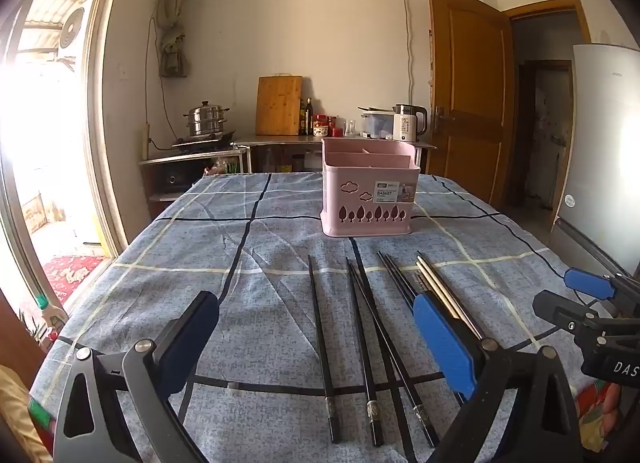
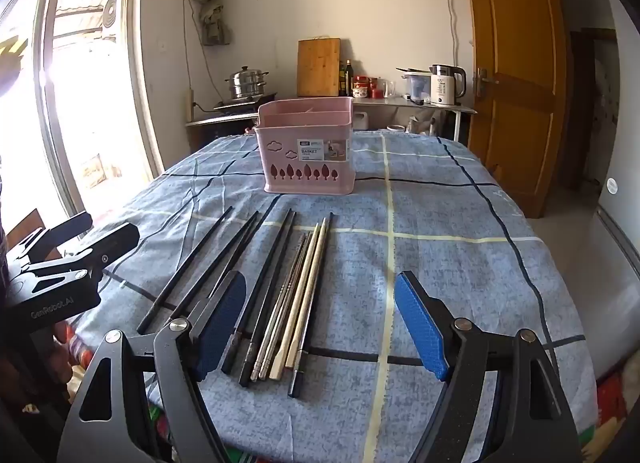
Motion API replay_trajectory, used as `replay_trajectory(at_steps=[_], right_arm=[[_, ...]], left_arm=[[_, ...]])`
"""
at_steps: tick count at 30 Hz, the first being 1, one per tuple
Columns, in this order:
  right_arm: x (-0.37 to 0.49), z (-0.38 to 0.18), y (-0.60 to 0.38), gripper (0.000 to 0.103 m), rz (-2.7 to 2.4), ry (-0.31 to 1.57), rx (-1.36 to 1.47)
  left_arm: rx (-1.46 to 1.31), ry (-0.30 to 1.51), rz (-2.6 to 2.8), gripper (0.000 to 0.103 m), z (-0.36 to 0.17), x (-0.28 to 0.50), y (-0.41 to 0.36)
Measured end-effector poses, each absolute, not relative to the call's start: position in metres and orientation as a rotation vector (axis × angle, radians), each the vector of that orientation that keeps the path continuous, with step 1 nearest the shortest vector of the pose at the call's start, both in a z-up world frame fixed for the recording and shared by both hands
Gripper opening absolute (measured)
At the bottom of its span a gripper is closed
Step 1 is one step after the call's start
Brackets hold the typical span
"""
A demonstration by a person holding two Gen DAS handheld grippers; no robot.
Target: Organize utensils
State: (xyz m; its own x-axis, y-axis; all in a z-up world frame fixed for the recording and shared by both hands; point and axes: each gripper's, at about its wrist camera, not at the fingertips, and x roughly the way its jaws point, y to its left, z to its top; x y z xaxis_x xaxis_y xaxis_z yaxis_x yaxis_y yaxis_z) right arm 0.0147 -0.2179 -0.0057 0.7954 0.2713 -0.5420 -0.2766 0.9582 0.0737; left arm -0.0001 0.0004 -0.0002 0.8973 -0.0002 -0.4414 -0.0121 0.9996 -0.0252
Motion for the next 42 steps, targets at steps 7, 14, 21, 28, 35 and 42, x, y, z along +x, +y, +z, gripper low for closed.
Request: replay_trajectory(at_steps=[7, 14, 21, 28, 35, 42], right_arm=[[0.013, -0.003, -0.217, 0.077, 0.292, 0.577, -0.011], [0.017, -0.001, -0.22, 0.077, 0.287, 0.574, -0.016], [0.012, 0.002, -0.222, 0.077, 0.281, 0.568, -0.009], [0.011, 0.004, -0.222, 0.077, 0.278, 0.562, -0.006], [0.01, 0.004, -0.22, 0.077, 0.28, 0.56, -0.007], [0.008, 0.004, -0.22, 0.077, 0.278, 0.553, -0.004]], left_arm=[[-0.032, 0.455, 0.004, 0.099, -0.004, -0.001, -0.001], [-0.023, 0.472, -0.01, 0.099, 0.0, -0.001, -0.003], [-0.014, 0.474, -0.02, 0.099, -0.001, 0.0, -0.006], [-0.02, 0.476, -0.027, 0.099, -0.001, -0.003, -0.007], [-0.021, 0.476, -0.031, 0.099, -0.001, -0.005, -0.007], [-0.022, 0.476, -0.035, 0.099, -0.002, -0.007, -0.007]])
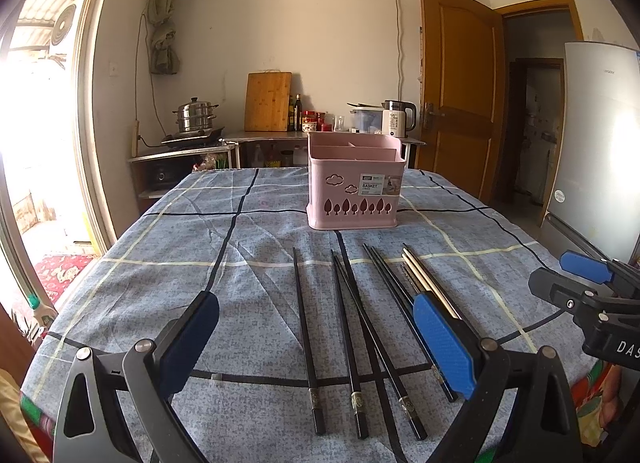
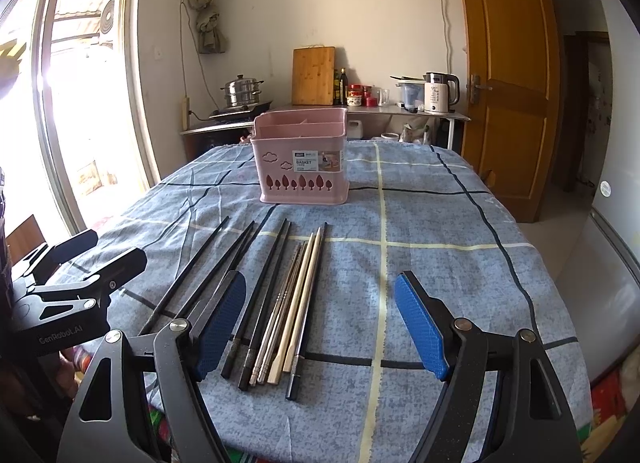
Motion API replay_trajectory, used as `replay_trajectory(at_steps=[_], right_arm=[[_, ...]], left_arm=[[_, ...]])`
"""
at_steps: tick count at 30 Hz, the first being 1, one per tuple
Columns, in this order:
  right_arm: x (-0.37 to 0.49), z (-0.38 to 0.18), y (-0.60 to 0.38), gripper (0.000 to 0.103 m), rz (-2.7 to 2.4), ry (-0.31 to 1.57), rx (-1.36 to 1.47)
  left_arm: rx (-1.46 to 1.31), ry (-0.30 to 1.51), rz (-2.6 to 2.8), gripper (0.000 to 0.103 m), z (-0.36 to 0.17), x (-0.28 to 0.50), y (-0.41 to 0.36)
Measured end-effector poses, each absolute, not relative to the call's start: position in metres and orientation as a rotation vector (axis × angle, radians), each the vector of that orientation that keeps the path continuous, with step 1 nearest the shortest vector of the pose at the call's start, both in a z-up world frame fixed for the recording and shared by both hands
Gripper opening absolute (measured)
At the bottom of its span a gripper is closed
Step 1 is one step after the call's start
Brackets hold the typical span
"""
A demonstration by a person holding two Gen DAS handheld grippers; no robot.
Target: Organize utensils
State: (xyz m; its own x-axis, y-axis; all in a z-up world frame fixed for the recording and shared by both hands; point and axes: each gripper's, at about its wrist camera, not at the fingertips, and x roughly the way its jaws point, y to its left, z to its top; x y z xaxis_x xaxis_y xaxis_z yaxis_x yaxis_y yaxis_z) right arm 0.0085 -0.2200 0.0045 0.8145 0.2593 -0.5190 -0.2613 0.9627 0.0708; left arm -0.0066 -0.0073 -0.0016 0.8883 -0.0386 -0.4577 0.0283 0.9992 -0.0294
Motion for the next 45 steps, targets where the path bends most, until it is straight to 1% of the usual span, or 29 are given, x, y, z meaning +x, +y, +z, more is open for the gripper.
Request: replay_trajectory(at_steps=[45], right_arm=[[0.0065, 0.0062, -0.22, 0.077, 0.281, 0.546, 0.002]], left_arm=[[-0.018, 0.478, -0.047, 0.099, -0.0028, -0.0056, -0.0147]])
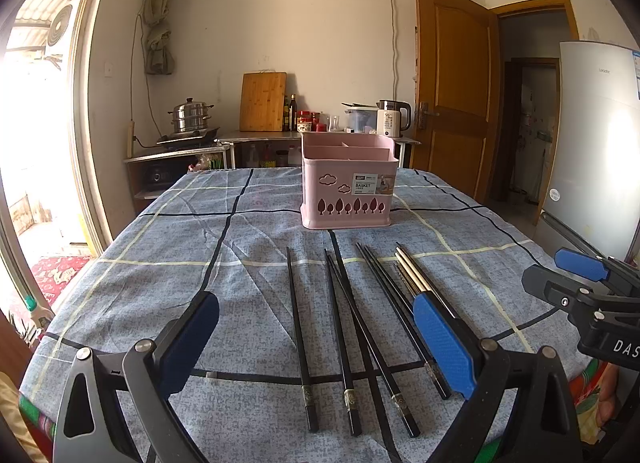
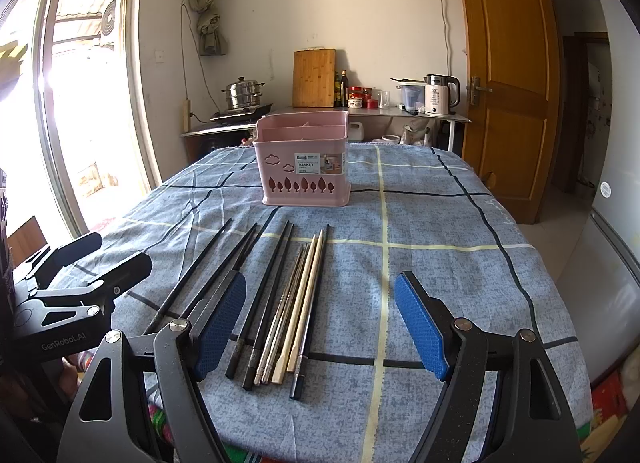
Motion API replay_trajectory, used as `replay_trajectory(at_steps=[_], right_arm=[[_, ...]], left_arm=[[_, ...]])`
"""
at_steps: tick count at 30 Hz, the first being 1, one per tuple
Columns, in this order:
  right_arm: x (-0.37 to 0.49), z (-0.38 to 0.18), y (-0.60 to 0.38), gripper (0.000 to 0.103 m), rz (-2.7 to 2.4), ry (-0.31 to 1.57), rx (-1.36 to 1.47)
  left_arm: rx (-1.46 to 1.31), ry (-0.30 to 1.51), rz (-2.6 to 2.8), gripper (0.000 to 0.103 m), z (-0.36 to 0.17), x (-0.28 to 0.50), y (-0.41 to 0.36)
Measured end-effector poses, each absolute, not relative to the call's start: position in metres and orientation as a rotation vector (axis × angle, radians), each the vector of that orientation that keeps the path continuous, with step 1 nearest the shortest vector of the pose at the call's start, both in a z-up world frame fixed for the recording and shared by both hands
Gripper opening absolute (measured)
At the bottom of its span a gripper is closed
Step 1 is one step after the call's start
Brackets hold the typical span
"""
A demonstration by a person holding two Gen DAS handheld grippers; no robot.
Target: Organize utensils
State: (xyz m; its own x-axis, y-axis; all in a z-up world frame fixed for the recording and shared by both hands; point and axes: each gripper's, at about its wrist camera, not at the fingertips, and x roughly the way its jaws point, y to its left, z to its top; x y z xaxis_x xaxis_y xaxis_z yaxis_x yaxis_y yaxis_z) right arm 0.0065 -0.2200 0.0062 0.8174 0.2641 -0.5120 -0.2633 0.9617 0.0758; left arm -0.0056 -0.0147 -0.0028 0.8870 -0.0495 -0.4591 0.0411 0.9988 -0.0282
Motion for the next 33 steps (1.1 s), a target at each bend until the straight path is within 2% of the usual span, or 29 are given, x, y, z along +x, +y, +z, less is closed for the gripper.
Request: replay_trajectory(at_steps=[13, 22, 25, 30, 32, 33], right_arm=[[0.007, 0.006, -0.218, 0.077, 0.279, 0.551, -0.001], [0.021, 0.002, -0.216, 0.077, 0.291, 0.586, -0.005], [0.03, -0.001, -0.213, 0.077, 0.293, 0.612, -0.017], [0.053, -0.003, -0.212, 0.077, 0.275, 0.654, -0.018], [0.066, -0.005, -0.212, 0.077, 0.271, 0.679, -0.013], [0.071, -0.007, -0.212, 0.077, 0.271, 0.691, -0.015]], left_arm=[[-0.024, 0.495, -0.065, 0.099, -0.004, -0.004, -0.012], [-0.036, 0.596, -0.103, 0.099, -0.018, 0.022, 0.0], [-0.01, 0.651, -0.079, 0.093, -0.026, 0.038, 0.005], [-0.033, 0.734, -0.029, 0.088, -0.033, 0.07, 0.019], [-0.041, 0.781, -0.029, 0.084, -0.037, 0.086, 0.024], [-0.041, 0.796, -0.033, 0.077, -0.039, 0.093, 0.026]])
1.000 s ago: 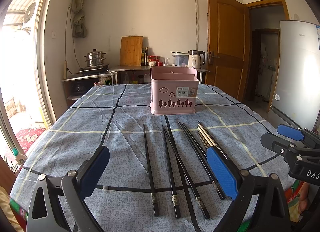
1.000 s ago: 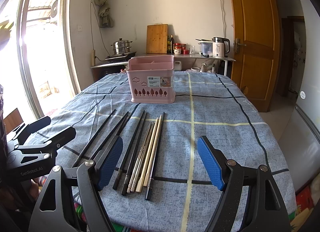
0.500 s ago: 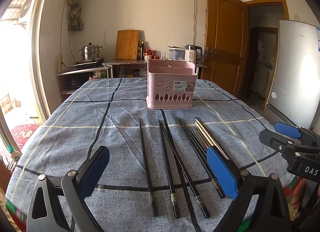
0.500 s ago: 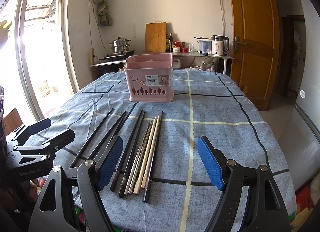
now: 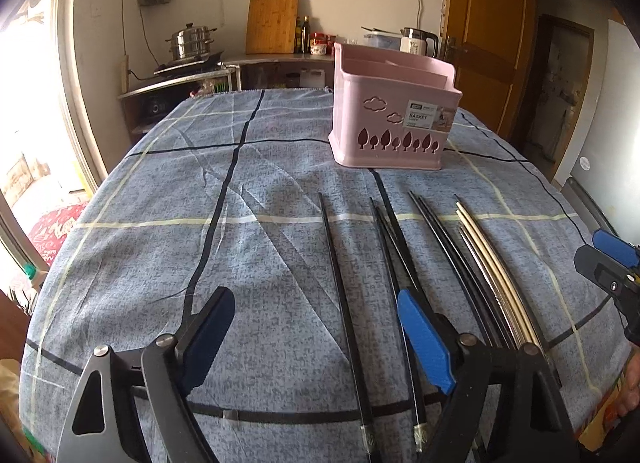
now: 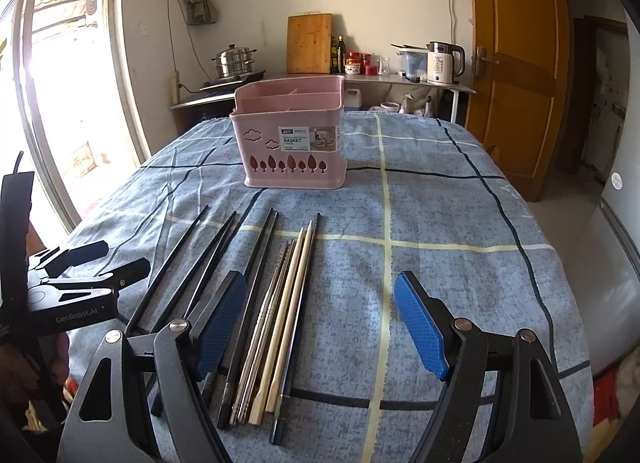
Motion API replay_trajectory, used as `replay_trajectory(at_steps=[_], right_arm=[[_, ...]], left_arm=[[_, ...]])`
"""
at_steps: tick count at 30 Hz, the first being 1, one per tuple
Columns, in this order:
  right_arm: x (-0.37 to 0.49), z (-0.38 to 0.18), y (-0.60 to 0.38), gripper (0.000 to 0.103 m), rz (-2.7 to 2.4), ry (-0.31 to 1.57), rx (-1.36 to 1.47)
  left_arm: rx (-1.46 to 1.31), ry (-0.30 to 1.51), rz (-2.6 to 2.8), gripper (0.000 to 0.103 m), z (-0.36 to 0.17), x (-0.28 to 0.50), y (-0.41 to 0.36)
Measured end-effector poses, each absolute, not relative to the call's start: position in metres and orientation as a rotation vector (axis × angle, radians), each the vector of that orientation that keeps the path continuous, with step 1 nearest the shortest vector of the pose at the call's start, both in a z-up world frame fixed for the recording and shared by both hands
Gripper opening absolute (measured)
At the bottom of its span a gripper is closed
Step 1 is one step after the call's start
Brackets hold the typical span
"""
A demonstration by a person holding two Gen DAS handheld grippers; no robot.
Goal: Organize utensils
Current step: 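Close the left tool on a black chopstick while the right tool grasps another black chopstick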
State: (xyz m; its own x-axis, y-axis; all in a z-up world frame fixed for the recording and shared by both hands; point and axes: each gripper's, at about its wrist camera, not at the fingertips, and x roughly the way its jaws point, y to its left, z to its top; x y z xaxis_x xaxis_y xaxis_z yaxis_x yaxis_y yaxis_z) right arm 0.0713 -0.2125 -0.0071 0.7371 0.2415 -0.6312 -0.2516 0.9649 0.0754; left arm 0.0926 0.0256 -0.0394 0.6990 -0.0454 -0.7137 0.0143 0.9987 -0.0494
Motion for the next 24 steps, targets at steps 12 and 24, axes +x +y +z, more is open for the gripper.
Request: replay_trajectory(at_steps=[12, 24], right_arm=[[0.149, -0.045, -0.197, 0.039, 0.283, 0.902, -0.042], [0.164, -0.057, -0.193, 0.038, 0.277, 0.957, -0.049]], left_arm=[[-0.056, 0.924, -0.063, 0.051, -0.064, 0.149, 0.025], [-0.026, 0.925, -0.04, 0.051, -0.067, 0.16, 0.025]])
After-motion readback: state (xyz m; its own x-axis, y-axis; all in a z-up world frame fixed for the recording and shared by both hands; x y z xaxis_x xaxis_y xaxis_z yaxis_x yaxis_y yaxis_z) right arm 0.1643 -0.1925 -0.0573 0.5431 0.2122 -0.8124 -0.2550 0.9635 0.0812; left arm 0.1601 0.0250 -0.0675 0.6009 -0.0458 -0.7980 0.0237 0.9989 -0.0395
